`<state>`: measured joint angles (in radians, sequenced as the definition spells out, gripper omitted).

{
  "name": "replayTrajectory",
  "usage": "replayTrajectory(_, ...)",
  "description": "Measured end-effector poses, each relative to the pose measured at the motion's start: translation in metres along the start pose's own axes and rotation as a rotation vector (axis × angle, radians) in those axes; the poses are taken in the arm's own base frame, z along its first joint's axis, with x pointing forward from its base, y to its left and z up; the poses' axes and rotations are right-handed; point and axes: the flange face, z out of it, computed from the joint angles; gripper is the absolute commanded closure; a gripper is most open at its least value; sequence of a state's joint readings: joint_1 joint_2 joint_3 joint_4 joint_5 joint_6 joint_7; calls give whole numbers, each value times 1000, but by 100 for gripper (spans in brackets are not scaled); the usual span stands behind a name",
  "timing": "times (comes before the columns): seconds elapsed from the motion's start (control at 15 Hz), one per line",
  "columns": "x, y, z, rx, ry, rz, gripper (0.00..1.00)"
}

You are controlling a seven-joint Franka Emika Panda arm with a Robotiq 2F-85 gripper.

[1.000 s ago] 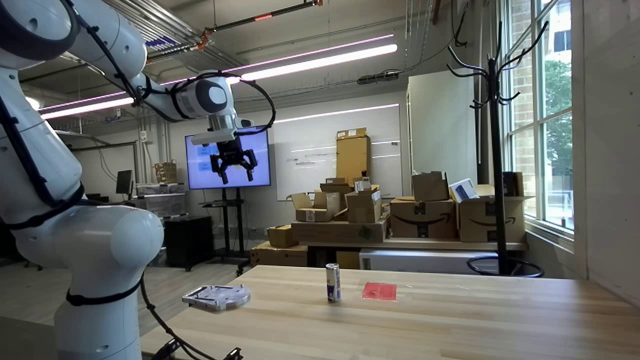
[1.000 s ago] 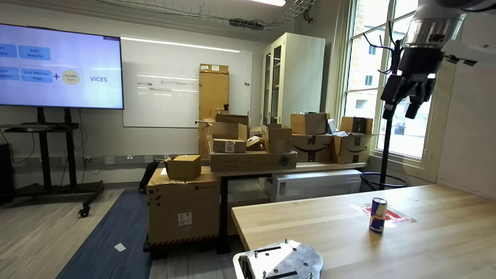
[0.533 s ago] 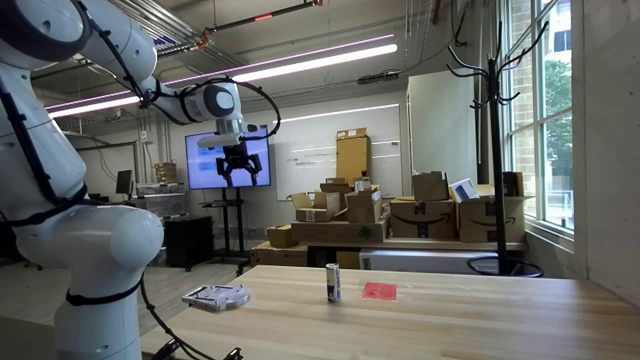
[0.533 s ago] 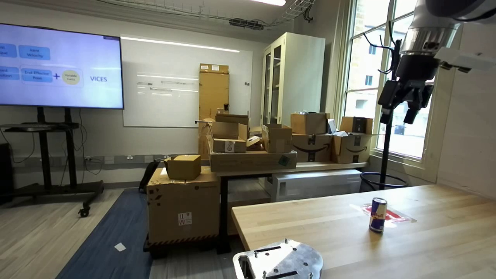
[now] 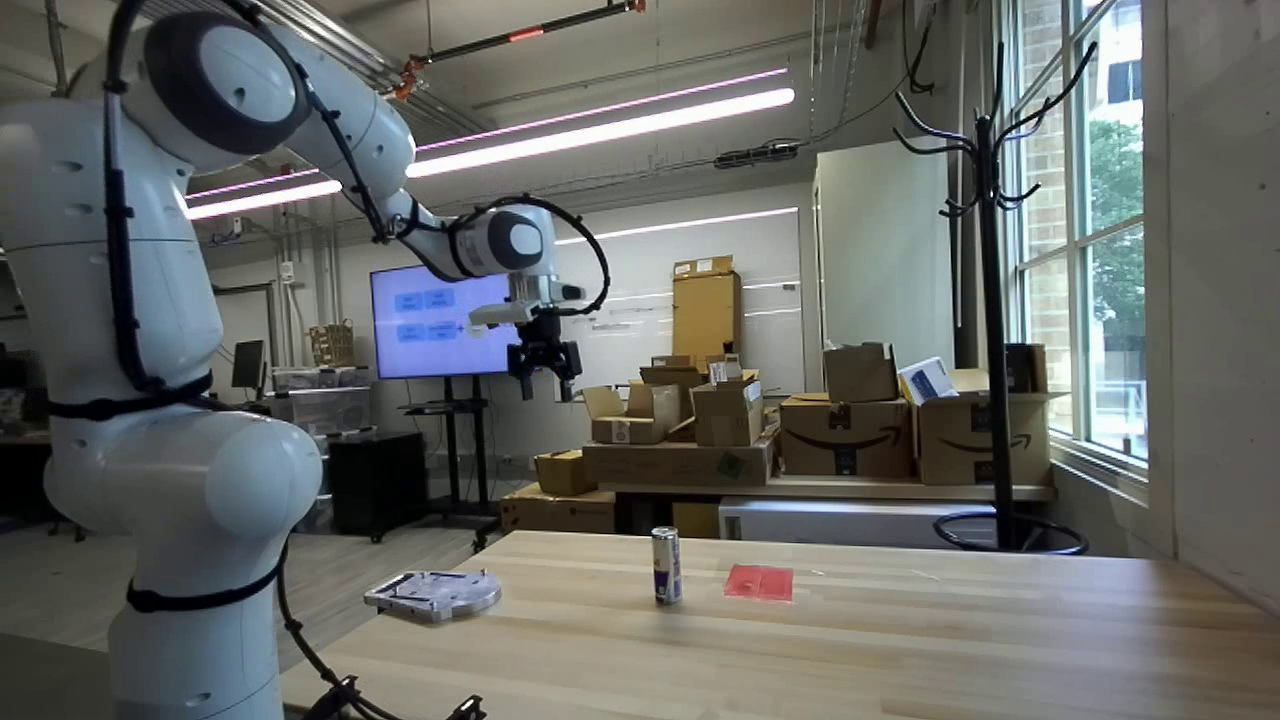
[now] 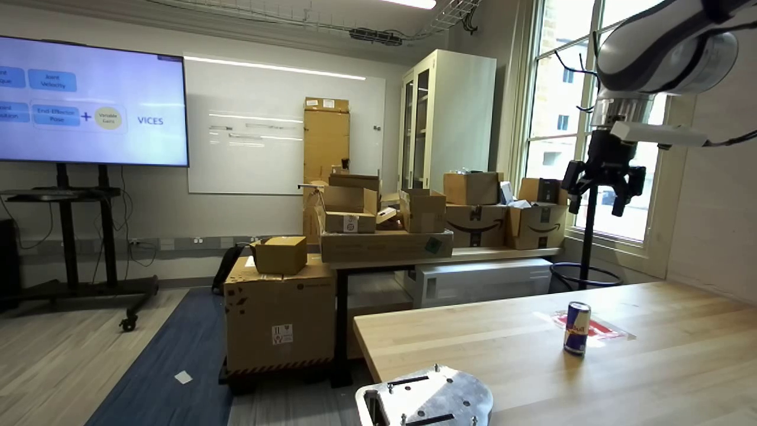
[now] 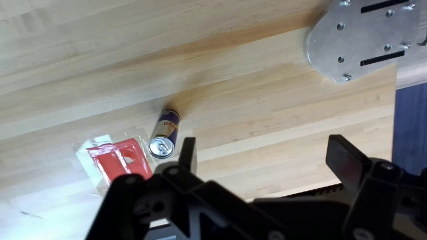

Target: Put the Red bull can on the metal object

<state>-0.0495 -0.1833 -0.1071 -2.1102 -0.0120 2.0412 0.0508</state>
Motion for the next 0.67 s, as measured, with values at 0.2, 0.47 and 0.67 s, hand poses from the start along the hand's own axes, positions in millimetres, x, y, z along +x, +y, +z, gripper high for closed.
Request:
replayTrajectory(0.2,33,18,22,25,-30,93,0)
replayTrajectory(0.47,68,46,45,54,-45,195,0)
replayTrajectory(0.67,90,80,65,65,-55,283,0)
